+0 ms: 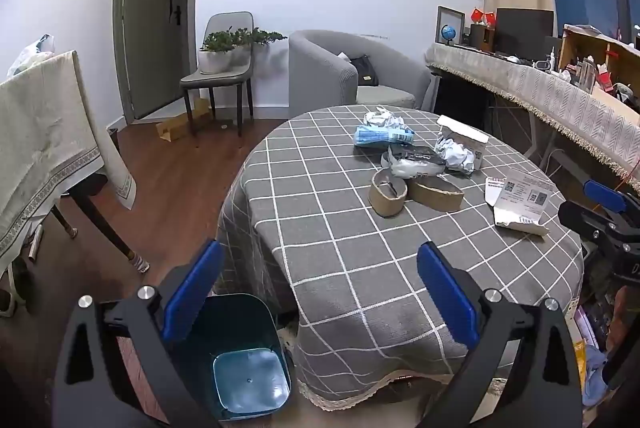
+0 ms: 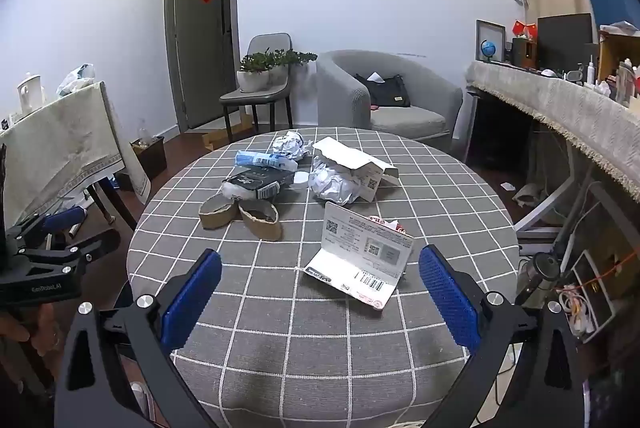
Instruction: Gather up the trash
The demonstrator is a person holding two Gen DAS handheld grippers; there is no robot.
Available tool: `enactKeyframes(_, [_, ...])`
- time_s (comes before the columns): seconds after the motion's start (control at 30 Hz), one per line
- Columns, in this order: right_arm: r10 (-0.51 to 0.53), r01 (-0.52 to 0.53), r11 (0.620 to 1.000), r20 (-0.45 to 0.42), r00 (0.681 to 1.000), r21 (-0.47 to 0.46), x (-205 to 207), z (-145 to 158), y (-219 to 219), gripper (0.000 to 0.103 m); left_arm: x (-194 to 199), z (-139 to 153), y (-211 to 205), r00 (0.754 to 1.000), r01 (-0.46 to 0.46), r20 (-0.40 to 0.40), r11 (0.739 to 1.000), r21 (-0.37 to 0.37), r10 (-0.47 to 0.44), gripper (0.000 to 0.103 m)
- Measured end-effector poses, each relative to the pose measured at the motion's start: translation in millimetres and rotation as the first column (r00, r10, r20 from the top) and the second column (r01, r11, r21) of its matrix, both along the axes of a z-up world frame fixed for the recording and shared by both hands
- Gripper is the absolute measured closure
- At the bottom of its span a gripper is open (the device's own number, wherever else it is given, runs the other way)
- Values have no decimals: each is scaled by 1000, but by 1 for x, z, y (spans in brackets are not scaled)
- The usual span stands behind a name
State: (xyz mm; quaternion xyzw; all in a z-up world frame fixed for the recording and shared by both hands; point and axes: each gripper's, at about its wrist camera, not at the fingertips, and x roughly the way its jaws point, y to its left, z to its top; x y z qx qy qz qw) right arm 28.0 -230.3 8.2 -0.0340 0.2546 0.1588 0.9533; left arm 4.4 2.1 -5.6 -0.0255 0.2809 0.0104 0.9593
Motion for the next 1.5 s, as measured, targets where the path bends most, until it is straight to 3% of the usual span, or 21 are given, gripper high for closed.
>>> enactKeyframes(1.5, [10,-10,1000,-2,1000,5,-2,-2,-1,3,-4,3,-3,1000,11,-8,1000,-2,-11,4])
